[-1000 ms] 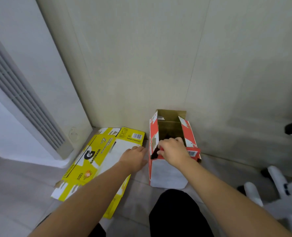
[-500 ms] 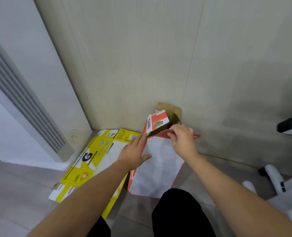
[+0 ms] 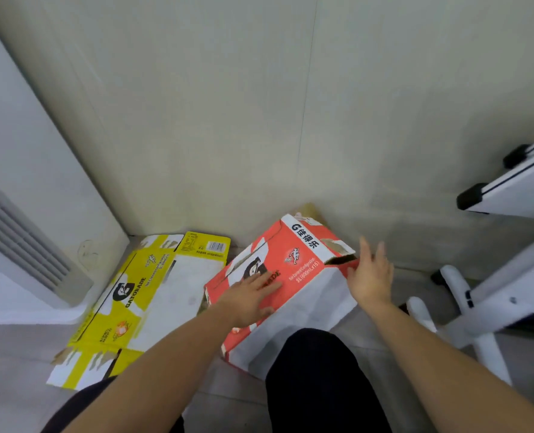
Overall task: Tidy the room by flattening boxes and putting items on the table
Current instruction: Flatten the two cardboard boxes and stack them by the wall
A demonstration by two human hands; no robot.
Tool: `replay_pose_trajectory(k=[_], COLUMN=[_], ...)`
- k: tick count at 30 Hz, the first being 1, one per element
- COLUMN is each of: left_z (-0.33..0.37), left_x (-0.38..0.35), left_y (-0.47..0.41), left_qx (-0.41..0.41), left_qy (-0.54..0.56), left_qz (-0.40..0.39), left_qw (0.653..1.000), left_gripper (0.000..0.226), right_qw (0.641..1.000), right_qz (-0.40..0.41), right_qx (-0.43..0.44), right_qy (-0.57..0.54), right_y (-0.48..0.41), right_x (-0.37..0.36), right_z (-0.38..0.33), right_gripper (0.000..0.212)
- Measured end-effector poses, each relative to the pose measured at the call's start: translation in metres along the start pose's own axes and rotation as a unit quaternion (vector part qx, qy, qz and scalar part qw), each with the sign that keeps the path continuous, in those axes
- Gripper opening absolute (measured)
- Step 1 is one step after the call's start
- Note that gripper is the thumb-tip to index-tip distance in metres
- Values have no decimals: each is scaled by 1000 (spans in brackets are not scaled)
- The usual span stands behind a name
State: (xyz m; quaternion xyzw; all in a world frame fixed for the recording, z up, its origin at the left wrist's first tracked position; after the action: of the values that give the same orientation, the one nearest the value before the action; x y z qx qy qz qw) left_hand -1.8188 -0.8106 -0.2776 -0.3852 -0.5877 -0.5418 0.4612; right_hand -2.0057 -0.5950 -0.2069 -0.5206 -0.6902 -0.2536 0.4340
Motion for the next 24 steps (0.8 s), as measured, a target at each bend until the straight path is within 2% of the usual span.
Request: replay_pose_trajectory(k=[2, 3, 5, 8, 11, 15, 17, 20, 21, 22, 24], left_z=[0, -2, -5, -8, -6, -8, -8, -12, -15, -15, -23], left_x=[-15, -24, -40, -63, -85, -99, -103, -111, -119, -131, -146], left_y=[-3, -4, -2, 4, 7, 6, 7, 13, 16, 17, 21], left_qx=[12, 18, 29, 43, 45, 77, 103, 159, 176, 177, 210], left_qy=[-5, -10, -16, -10, 8, 70, 140, 175, 219, 239, 212], left_qz=[-27, -39, -65, -92, -96, -76, -63, -57, -49, -68, -107], left_qw=[1000, 999, 997, 995, 994, 992, 983, 970, 959, 952, 948], left_gripper=[67, 65, 63, 63, 59, 58, 59, 54, 48, 42, 39], right_qw=[994, 988, 967, 926, 903, 886, 879, 870, 868, 867, 871], right_qz=[-11, -25, -123, -301, -388, -433, -441, -458, -461, -459, -449], right_qx=[62, 110, 179, 182, 132, 93, 94, 75, 75, 78, 82], right_qy=[84, 108, 131, 139, 133, 138, 157, 164, 171, 178, 180], right_y=[11, 15, 25, 50, 68, 70, 69, 72, 73, 75, 76], right_x=[-6, -13, -44, -100, -136, -162, -171, -183, -186, -189, -191], right_z=[0, -7, -22, -31, -27, -22, -24, -27, -27, -27, -25], right_gripper=[84, 80, 68, 61, 57, 60, 66, 85, 92, 96, 100])
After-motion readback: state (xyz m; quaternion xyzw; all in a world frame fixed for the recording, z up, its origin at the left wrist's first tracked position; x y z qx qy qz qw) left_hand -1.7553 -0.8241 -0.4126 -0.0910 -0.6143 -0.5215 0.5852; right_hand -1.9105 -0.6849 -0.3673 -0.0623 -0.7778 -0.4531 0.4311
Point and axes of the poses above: each hand's wrist, its own y-axis away from the middle knuckle, its own x-axis out of the back of the hand, z = x × y, the point moved 7 cm from there along -y, towards the middle knuckle, and after that the axes turned 7 degrees about -y, right-handed, at the moved point
